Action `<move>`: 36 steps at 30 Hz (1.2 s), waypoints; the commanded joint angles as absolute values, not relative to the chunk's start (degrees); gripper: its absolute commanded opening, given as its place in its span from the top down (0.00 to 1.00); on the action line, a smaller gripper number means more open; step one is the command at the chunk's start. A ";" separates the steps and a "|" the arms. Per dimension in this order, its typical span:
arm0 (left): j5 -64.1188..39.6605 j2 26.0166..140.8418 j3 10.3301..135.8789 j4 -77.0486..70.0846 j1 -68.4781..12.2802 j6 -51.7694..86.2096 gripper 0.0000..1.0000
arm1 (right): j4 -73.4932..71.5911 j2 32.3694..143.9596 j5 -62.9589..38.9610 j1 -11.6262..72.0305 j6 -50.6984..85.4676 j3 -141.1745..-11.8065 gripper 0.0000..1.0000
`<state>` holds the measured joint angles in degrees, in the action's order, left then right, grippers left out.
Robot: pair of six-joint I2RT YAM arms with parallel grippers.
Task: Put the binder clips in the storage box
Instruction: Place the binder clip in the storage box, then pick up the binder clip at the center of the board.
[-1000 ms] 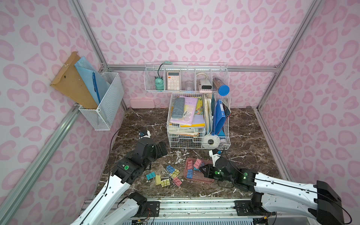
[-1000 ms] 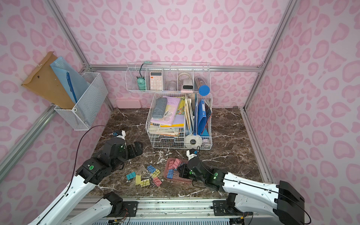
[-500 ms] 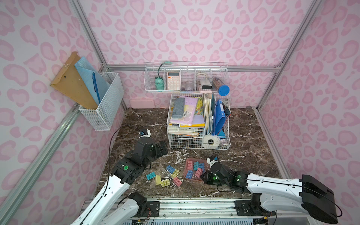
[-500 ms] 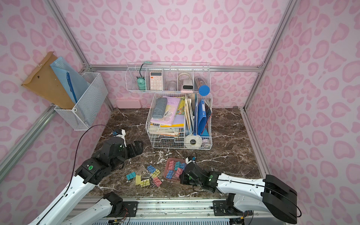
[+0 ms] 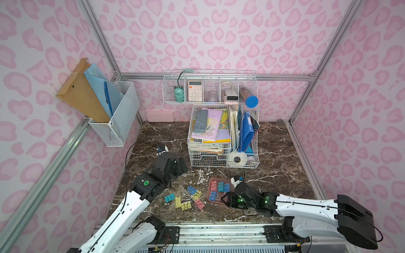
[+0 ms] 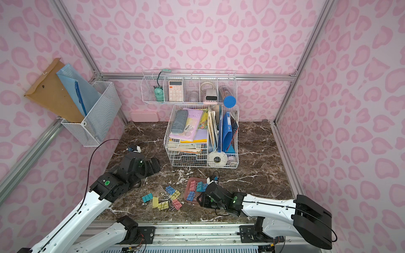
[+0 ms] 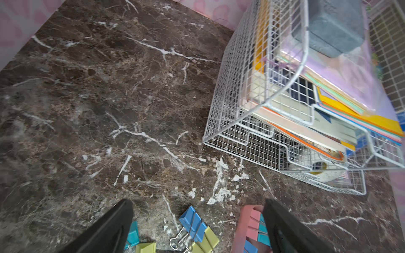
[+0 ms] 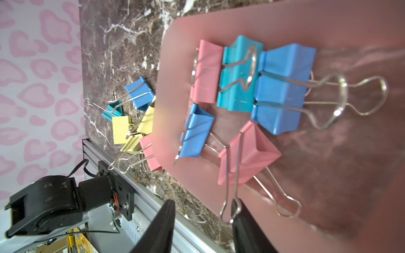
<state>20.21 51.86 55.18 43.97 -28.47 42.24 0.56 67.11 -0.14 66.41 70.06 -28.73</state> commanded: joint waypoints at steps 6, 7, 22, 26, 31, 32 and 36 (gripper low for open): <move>19.58 56.11 55.72 59.83 -28.47 53.74 0.40 | 6.77 51.75 16.27 64.81 69.72 -29.06 0.18; 16.67 57.21 55.81 61.58 -28.47 57.24 0.48 | 7.07 48.94 17.67 63.54 70.30 -28.33 0.16; 6.36 50.03 41.01 51.32 -32.91 93.21 0.52 | 6.63 32.35 18.80 51.34 74.09 -20.79 0.14; 3.01 52.47 37.84 43.13 -31.76 92.11 0.49 | 5.80 32.18 18.26 51.33 75.22 -19.89 0.14; -2.00 59.61 38.44 38.03 -31.55 90.83 0.43 | 5.36 32.55 17.84 51.37 75.55 -19.34 0.14; -2.30 61.08 39.22 37.80 -31.51 89.75 0.42 | 5.06 32.53 17.92 51.35 75.65 -19.18 0.14; -2.64 64.08 39.98 35.61 -31.45 87.82 0.41 | 3.08 33.02 17.80 51.38 76.15 -18.82 0.14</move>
<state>-1.26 63.00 39.62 37.82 -31.55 89.78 5.63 32.75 17.72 51.37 75.55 -18.90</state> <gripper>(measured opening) 0.600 0.860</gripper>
